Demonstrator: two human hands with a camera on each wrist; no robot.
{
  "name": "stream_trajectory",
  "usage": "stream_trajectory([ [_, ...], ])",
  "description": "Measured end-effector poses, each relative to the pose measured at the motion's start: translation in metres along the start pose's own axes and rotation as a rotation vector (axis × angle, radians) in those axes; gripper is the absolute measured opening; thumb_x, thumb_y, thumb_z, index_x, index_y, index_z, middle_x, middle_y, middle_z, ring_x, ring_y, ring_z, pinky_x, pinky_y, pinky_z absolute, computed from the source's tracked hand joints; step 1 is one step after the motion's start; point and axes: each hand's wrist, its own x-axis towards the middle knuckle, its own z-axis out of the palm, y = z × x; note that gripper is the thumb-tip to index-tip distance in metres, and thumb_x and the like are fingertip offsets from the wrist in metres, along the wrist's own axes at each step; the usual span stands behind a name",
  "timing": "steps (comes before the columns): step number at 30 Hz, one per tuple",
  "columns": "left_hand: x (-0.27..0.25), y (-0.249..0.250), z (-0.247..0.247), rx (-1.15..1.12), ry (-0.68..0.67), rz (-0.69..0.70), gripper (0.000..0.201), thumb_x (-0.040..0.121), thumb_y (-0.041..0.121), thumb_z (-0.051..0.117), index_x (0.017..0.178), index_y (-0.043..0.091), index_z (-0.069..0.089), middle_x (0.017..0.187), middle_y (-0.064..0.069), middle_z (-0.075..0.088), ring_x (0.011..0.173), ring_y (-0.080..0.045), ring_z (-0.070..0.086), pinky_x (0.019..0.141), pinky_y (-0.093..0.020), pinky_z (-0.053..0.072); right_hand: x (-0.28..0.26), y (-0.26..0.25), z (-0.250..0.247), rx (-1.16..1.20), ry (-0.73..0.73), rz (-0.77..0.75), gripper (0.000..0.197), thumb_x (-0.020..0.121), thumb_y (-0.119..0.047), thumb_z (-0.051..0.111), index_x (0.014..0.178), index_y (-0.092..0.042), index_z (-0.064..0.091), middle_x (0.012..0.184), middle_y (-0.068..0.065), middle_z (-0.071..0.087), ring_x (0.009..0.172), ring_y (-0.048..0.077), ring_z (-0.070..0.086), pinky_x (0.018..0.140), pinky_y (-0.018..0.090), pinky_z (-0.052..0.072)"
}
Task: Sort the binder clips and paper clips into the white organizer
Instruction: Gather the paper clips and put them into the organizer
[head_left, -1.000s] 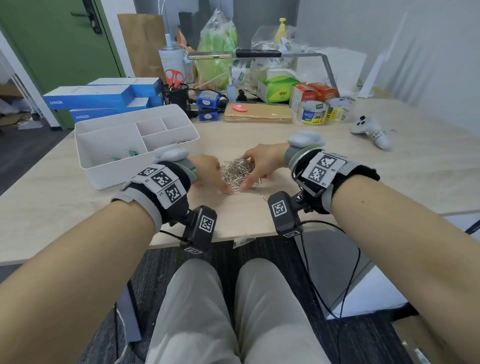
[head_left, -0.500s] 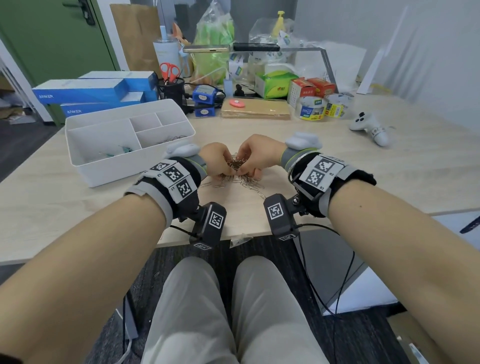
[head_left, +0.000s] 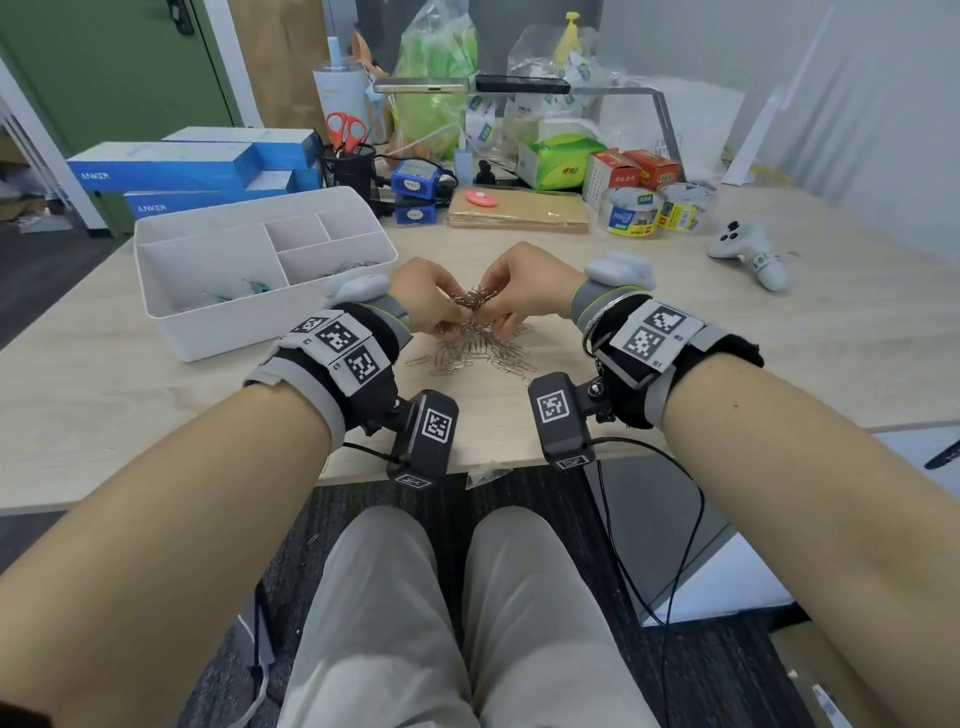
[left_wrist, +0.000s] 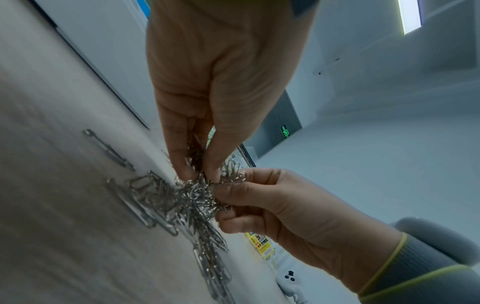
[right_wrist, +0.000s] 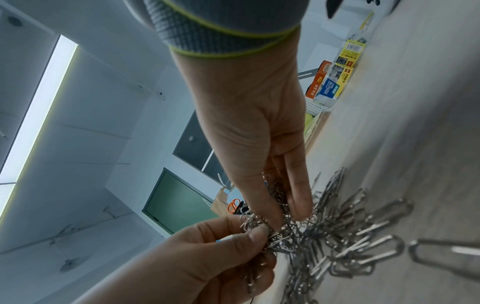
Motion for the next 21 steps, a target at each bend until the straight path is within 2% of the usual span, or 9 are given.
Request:
stream_trajectory([
  [3, 0.001, -0.001, -0.005, -0.059, 0.008, 0.000, 0.018, 0.085, 0.003, 0.067, 0.101, 0.007, 0.061, 0.070, -0.010, 0.060, 0.028, 0.000, 0.053, 0.044, -0.014, 0.052, 0.003, -0.007, 0.000, -0.001, 0.009, -0.010, 0.025, 0.074, -0.003, 0.073, 0.097, 0.008, 0.068, 0.067, 0.012, 0.066, 0.050, 0.011, 0.064, 0.073, 0.034, 0.060],
  [6, 0.002, 0.000, -0.015, -0.105, 0.033, -0.002, 0.019, 0.084, 0.001, 0.068, 0.098, 0.010, 0.058, 0.068, -0.009, 0.058, 0.027, -0.001, 0.053, 0.045, -0.015, 0.052, 0.008, -0.018, -0.002, -0.020, 0.015, -0.040, 0.021, 0.074, -0.005, 0.074, 0.092, 0.004, 0.069, 0.076, 0.016, 0.068, 0.050, 0.011, 0.065, 0.066, 0.028, 0.060],
  [8, 0.002, 0.001, -0.028, -0.132, 0.057, 0.007, 0.020, 0.083, 0.002, 0.069, 0.097, 0.010, 0.057, 0.069, -0.010, 0.059, 0.034, -0.003, 0.055, 0.051, -0.017, 0.055, 0.015, -0.030, -0.003, -0.048, 0.025, -0.061, 0.023, 0.074, -0.007, 0.075, 0.093, 0.006, 0.069, 0.078, 0.016, 0.069, 0.059, 0.019, 0.067, 0.066, 0.029, 0.059],
  [9, 0.003, 0.001, -0.036, -0.128, 0.076, 0.014, 0.020, 0.082, 0.002, 0.069, 0.097, 0.009, 0.058, 0.071, -0.011, 0.060, 0.039, -0.006, 0.057, 0.052, -0.018, 0.055, 0.019, -0.037, -0.004, -0.049, 0.031, -0.069, 0.025, 0.074, -0.008, 0.075, 0.095, 0.006, 0.069, 0.077, 0.016, 0.068, 0.062, 0.022, 0.067, 0.071, 0.033, 0.060],
  [12, 0.004, 0.004, -0.058, -0.123, 0.131, 0.030, 0.017, 0.083, 0.001, 0.068, 0.096, 0.006, 0.058, 0.084, -0.016, 0.061, 0.055, -0.015, 0.056, 0.049, -0.015, 0.054, 0.031, -0.058, -0.008, -0.034, 0.045, -0.116, 0.019, 0.074, -0.007, 0.075, 0.088, 0.005, 0.070, 0.073, 0.016, 0.068, 0.060, 0.019, 0.066, 0.079, 0.041, 0.060],
  [14, 0.007, 0.004, -0.076, -0.112, 0.179, 0.040, 0.009, 0.084, 0.003, 0.068, 0.090, 0.006, 0.062, 0.088, -0.017, 0.062, 0.062, -0.018, 0.058, 0.060, -0.020, 0.057, 0.040, -0.075, -0.010, -0.030, 0.051, -0.146, 0.011, 0.075, -0.007, 0.073, 0.083, -0.001, 0.069, 0.075, 0.017, 0.069, 0.066, 0.021, 0.068, 0.081, 0.043, 0.059],
  [17, 0.015, -0.001, -0.100, -0.066, 0.262, 0.039, 0.011, 0.083, 0.010, 0.071, 0.093, 0.008, 0.069, 0.085, -0.012, 0.066, 0.062, -0.013, 0.064, 0.079, -0.029, 0.058, 0.055, -0.097, -0.011, 0.004, 0.043, -0.173, 0.007, 0.076, -0.005, 0.072, 0.075, -0.009, 0.066, 0.078, 0.016, 0.069, 0.071, 0.023, 0.069, 0.082, 0.039, 0.059],
  [19, 0.022, -0.007, -0.110, -0.082, 0.287, 0.030, 0.004, 0.083, 0.009, 0.071, 0.083, 0.010, 0.067, 0.078, -0.009, 0.067, 0.061, -0.011, 0.065, 0.074, -0.027, 0.061, 0.067, -0.107, -0.006, 0.012, 0.031, -0.182, 0.013, 0.075, -0.004, 0.073, 0.070, -0.013, 0.065, 0.078, 0.015, 0.070, 0.070, 0.022, 0.070, 0.081, 0.039, 0.060],
  [21, 0.028, -0.015, -0.116, -0.071, 0.315, -0.010, 0.014, 0.083, 0.009, 0.071, 0.073, 0.013, 0.062, 0.061, 0.001, 0.063, 0.057, -0.011, 0.060, 0.068, -0.024, 0.058, 0.080, -0.113, 0.002, 0.012, 0.012, -0.186, 0.013, 0.074, -0.003, 0.074, 0.070, -0.011, 0.065, 0.084, 0.020, 0.071, 0.074, 0.026, 0.071, 0.081, 0.041, 0.059],
])
